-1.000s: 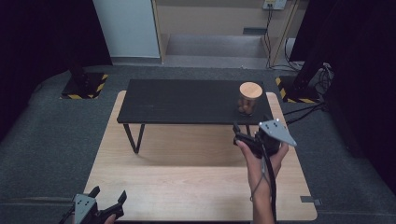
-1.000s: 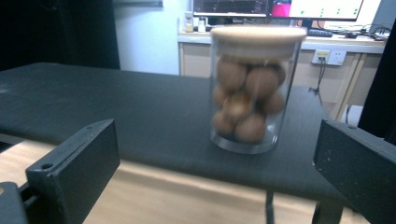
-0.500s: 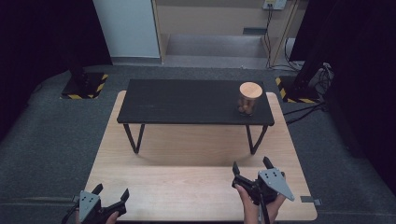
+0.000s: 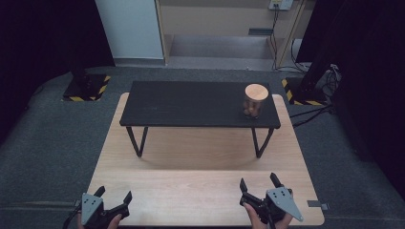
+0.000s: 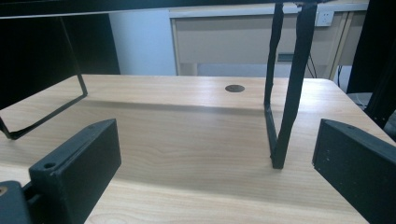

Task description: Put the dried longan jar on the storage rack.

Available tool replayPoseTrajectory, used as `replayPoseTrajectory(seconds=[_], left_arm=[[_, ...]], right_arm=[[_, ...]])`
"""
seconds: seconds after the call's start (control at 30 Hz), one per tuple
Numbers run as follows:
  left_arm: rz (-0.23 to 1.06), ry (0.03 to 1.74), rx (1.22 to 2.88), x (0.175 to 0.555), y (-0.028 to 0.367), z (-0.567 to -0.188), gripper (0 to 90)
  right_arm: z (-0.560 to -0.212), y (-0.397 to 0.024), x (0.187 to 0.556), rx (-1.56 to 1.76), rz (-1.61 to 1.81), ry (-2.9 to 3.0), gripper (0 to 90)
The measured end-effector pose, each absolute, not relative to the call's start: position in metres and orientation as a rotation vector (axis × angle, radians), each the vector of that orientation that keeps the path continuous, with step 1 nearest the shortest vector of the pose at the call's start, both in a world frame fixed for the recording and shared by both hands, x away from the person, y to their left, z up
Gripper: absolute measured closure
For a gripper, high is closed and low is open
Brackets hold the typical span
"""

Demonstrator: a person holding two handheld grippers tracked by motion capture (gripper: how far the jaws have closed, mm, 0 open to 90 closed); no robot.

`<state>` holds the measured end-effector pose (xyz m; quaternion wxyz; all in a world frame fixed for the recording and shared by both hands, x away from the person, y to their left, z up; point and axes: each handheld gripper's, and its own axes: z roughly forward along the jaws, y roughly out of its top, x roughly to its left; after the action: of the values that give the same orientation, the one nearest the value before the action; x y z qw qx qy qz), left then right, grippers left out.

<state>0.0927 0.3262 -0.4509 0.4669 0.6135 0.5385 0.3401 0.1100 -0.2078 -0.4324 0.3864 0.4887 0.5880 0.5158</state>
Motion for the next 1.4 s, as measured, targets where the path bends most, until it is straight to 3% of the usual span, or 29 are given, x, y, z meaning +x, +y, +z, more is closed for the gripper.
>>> replayPoseTrajectory(seconds=[1.4], left_arm=[[0.845, 1.322, 1.548, 0.103, 0.316, -0.45, 1.6]], right_arm=[[-0.478, -0.23, 0.106, 1.323, 1.317, 1.472, 1.3]])
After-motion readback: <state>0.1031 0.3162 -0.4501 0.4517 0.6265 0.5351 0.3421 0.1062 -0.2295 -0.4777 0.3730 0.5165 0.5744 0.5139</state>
